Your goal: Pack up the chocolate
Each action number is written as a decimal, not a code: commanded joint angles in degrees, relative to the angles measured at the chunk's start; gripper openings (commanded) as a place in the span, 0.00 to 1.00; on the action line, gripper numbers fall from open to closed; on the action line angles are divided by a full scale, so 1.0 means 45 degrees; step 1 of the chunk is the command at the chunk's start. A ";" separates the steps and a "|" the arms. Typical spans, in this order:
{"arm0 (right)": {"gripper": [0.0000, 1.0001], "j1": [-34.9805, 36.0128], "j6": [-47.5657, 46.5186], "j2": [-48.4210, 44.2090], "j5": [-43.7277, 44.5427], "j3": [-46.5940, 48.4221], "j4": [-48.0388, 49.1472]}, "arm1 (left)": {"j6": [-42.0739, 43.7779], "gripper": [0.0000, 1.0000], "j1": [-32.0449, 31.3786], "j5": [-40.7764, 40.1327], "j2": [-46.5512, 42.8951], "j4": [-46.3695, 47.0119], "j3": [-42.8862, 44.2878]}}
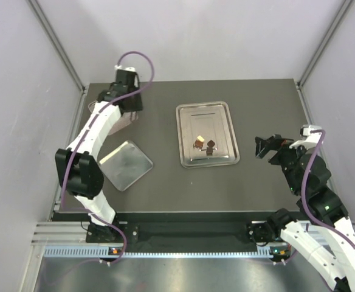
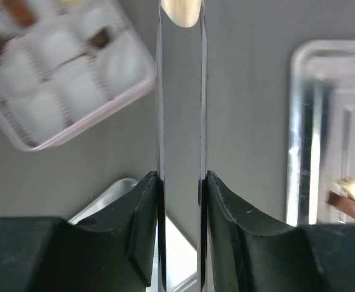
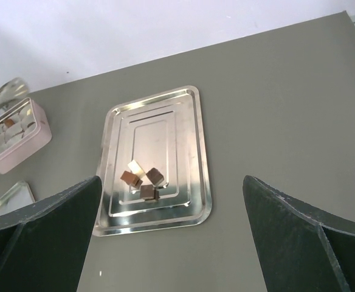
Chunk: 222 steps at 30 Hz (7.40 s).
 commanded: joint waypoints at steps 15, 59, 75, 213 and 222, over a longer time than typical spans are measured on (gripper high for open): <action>1.00 -0.0023 -0.0051 0.0247 -0.0044 0.0012 0.0973 | -0.0265 0.38 0.3426 0.0742 -0.0476 0.0073 -0.1628; 1.00 -0.0004 -0.0344 0.0149 0.0288 0.0226 0.0758 | 0.0418 0.50 0.3895 -0.0256 0.1556 -0.0063 0.0363; 1.00 -0.0023 -0.0461 0.0383 0.0405 0.0500 0.0114 | 0.0300 0.49 0.0818 0.2440 -0.1781 -0.0200 -0.0531; 1.00 -0.0023 -0.1164 0.0617 0.0308 -0.0320 0.0973 | -0.0070 0.49 0.4793 -0.0782 0.1164 -0.0141 -0.0632; 1.00 -0.0004 -0.1184 0.0676 0.0347 -0.0320 0.1031 | -0.0031 0.51 0.4794 -0.0646 0.1205 -0.0278 -0.0242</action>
